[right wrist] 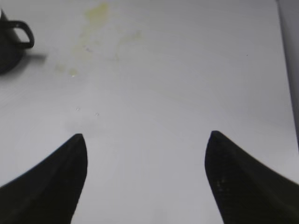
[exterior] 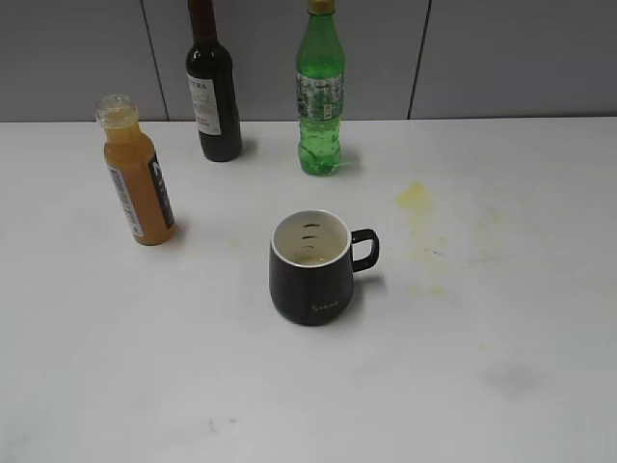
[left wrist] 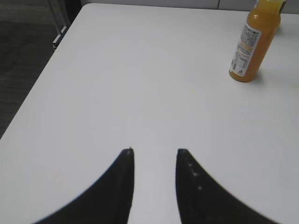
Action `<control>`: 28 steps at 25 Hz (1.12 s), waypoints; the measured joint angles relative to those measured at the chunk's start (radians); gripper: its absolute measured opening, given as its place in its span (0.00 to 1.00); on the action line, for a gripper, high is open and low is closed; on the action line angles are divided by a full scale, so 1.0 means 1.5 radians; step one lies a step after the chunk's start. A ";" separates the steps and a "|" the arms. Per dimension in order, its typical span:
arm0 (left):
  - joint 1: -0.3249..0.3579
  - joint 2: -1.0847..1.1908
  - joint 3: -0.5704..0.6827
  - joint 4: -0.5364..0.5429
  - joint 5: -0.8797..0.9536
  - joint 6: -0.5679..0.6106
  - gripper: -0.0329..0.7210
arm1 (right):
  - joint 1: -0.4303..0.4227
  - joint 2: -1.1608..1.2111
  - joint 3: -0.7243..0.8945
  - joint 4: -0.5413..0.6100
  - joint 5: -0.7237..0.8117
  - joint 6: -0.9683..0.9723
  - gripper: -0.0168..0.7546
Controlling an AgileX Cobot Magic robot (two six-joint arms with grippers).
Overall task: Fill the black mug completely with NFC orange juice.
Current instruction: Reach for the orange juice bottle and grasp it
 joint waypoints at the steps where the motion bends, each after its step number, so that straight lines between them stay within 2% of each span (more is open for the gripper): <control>1: 0.000 0.000 0.000 0.000 0.000 0.000 0.36 | -0.022 -0.035 0.005 0.000 0.000 0.000 0.79; 10: 0.000 0.000 0.000 0.000 0.000 0.000 0.36 | -0.154 -0.261 0.066 0.016 0.005 0.000 0.79; 16: 0.000 0.000 0.000 0.000 -0.001 0.000 0.36 | -0.162 -0.267 0.127 0.040 0.011 -0.001 0.79; 28: 0.000 0.000 0.000 0.000 -0.001 0.000 0.36 | -0.162 -0.267 0.158 0.067 -0.048 -0.017 0.79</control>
